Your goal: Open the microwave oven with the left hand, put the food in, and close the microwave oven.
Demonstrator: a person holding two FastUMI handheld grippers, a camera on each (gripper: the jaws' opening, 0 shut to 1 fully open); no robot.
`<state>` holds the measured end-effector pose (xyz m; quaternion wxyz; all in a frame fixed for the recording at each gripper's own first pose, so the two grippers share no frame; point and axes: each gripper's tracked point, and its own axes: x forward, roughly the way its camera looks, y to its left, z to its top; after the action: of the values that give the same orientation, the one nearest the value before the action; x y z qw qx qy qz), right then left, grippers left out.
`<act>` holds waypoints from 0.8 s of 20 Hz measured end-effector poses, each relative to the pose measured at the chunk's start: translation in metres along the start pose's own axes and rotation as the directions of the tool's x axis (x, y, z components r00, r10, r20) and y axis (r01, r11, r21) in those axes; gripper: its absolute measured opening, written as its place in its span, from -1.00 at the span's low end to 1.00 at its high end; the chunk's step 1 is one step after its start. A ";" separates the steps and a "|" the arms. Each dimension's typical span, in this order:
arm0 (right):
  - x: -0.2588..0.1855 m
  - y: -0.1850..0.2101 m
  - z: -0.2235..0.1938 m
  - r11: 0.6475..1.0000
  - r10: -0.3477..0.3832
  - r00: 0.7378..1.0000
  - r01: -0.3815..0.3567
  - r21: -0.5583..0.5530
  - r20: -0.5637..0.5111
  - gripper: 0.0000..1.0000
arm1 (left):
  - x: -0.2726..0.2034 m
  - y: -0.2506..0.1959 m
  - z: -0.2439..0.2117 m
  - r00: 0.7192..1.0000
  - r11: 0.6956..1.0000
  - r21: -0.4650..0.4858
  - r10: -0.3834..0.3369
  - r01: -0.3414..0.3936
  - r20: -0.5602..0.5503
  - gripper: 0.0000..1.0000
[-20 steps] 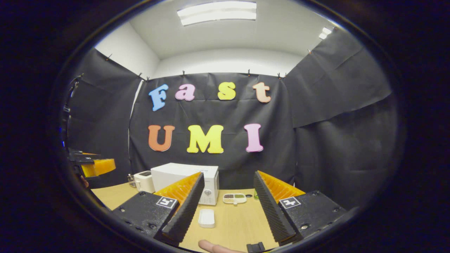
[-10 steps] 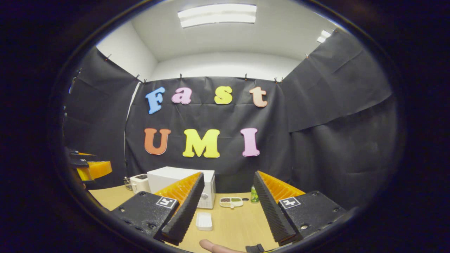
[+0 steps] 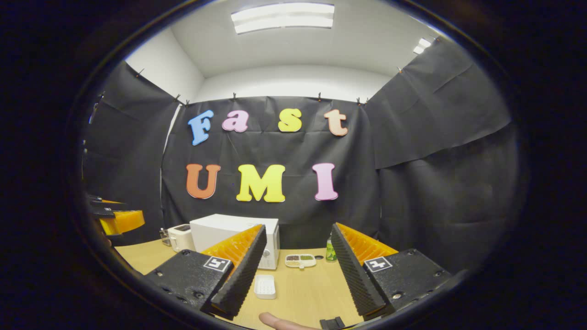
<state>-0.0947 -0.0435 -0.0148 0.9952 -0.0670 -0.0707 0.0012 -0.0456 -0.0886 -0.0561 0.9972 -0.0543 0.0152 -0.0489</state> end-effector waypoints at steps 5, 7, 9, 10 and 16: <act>0.000 0.001 -0.005 1.000 0.002 1.000 -0.002 -0.006 -0.007 0.82 | 0.000 -0.008 -0.002 0.999 0.999 -0.001 -0.034 0.034 0.010 0.89; 0.002 0.001 -0.007 1.000 0.001 1.000 -0.001 -0.003 -0.010 0.82 | -0.002 -0.008 -0.003 0.999 0.999 0.002 -0.037 0.037 0.009 0.89; 0.002 0.000 -0.008 1.000 0.000 1.000 0.000 0.000 -0.011 0.82 | -0.001 -0.009 -0.004 0.999 0.999 0.002 -0.039 0.039 0.008 0.89; 0.002 -0.001 -0.007 1.000 -0.001 1.000 0.001 0.001 -0.008 0.82 | -0.002 -0.008 -0.005 0.999 0.999 0.000 -0.038 0.038 0.007 0.89; -0.002 0.002 -0.003 1.000 0.003 1.000 -0.003 0.006 0.005 0.82 | -0.004 -0.004 -0.006 1.000 1.000 -0.009 -0.028 0.028 0.007 0.89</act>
<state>-0.0962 -0.0415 -0.0185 0.9952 -0.0644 -0.0730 0.0031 -0.0504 -0.0932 -0.0610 0.9962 -0.0594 0.0111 -0.0627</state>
